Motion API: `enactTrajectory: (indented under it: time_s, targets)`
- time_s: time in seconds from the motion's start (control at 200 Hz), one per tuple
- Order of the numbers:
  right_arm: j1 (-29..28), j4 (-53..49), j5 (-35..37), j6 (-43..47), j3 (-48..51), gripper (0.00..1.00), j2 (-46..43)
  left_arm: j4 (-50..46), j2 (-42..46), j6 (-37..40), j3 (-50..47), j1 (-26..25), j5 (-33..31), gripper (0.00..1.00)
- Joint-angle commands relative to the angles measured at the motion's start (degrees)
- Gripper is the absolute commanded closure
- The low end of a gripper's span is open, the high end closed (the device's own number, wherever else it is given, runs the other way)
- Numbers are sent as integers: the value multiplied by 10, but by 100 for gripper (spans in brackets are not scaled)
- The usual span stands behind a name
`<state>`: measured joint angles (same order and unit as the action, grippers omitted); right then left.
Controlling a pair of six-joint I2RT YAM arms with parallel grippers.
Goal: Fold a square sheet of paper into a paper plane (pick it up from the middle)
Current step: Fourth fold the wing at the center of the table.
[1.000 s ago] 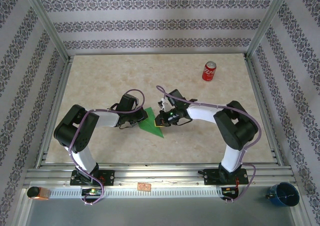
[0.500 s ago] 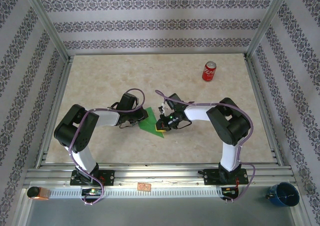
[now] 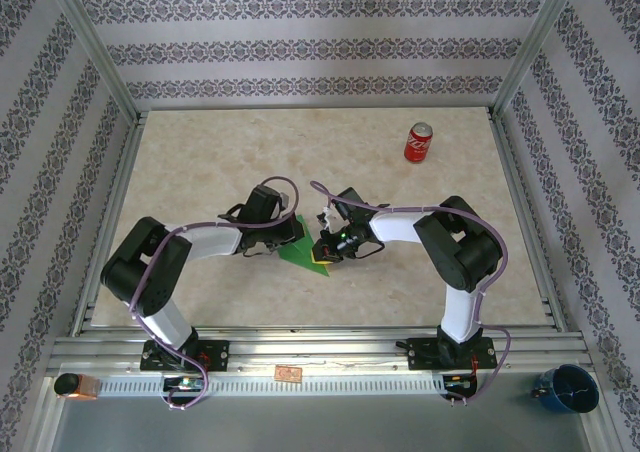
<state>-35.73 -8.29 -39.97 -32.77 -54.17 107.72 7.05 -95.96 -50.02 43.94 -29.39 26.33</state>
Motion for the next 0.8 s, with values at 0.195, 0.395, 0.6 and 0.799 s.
enactTrajectory:
  time_s: [0.195, 0.395, 0.6, 0.799]
  targets:
    - [7, -51, 40, 9, 26, 99, 8, 15, -38, -14, -31, -15, -35, 100]
    - [6, -63, 56, 16, 28, 100, 15, 8, -55, 19, -39, 26, -31, 100]
    - [6, -67, 62, 21, 34, 100, 19, 34, -53, 61, -40, 59, -7, 100]
    - [7, -66, 62, 23, 36, 100, 18, 74, -60, 79, -52, 84, 7, 98]
